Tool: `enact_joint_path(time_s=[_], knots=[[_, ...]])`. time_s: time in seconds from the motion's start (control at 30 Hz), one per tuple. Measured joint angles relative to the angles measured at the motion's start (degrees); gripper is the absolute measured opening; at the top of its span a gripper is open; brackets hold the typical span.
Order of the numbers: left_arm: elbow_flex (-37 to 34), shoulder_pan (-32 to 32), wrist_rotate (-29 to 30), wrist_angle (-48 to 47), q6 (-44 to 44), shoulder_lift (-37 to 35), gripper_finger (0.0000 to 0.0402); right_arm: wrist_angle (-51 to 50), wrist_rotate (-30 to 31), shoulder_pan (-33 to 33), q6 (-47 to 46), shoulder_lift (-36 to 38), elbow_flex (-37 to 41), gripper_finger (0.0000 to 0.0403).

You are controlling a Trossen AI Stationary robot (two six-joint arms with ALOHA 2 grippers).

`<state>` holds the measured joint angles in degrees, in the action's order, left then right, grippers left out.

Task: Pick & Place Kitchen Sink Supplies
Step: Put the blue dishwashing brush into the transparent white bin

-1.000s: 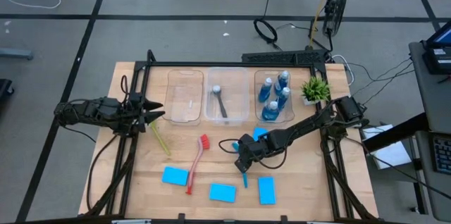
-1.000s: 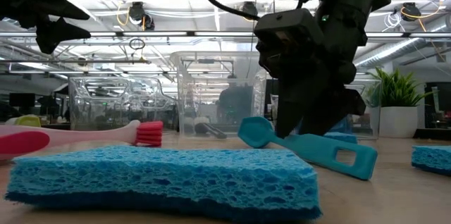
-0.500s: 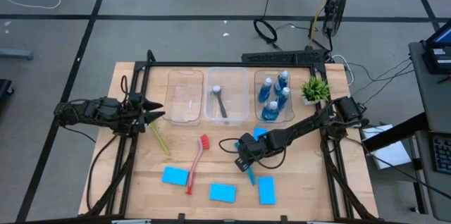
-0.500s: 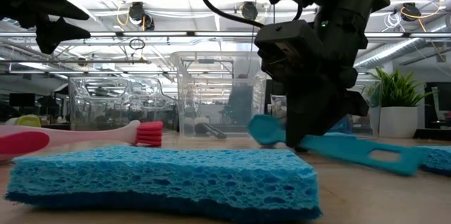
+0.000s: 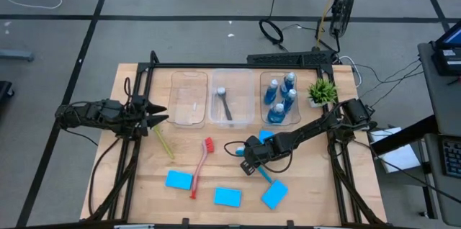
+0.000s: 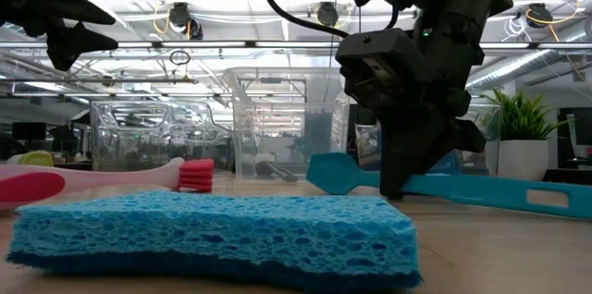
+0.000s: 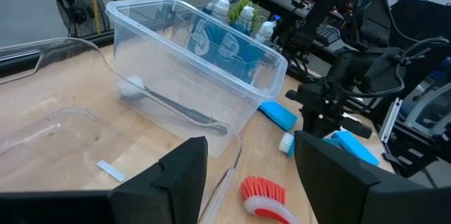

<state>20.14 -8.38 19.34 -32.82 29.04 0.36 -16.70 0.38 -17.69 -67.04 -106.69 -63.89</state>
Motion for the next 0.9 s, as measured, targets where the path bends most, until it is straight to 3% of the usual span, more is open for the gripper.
enact_joint_path(time_s=[0.33,0.57,0.73,0.9], knots=[[0.0,0.0,-1.3,0.0,0.2,0.0,0.0214,15.8,-1.0,-0.1,0.7,0.0,0.1,0.0009],[0.0,0.0,-1.4,0.0,0.1,0.0,0.0214,29.4,-1.1,-0.1,7.8,0.1,0.1,0.0009],[0.0,0.0,-1.5,0.0,-0.1,0.0,0.0214,43.5,-4.9,-0.1,17.5,0.1,0.1,0.0008],[0.0,0.0,-1.5,0.0,-0.3,0.0,0.0214,59.3,-14.7,0.5,24.8,0.2,0.1,0.0008]])
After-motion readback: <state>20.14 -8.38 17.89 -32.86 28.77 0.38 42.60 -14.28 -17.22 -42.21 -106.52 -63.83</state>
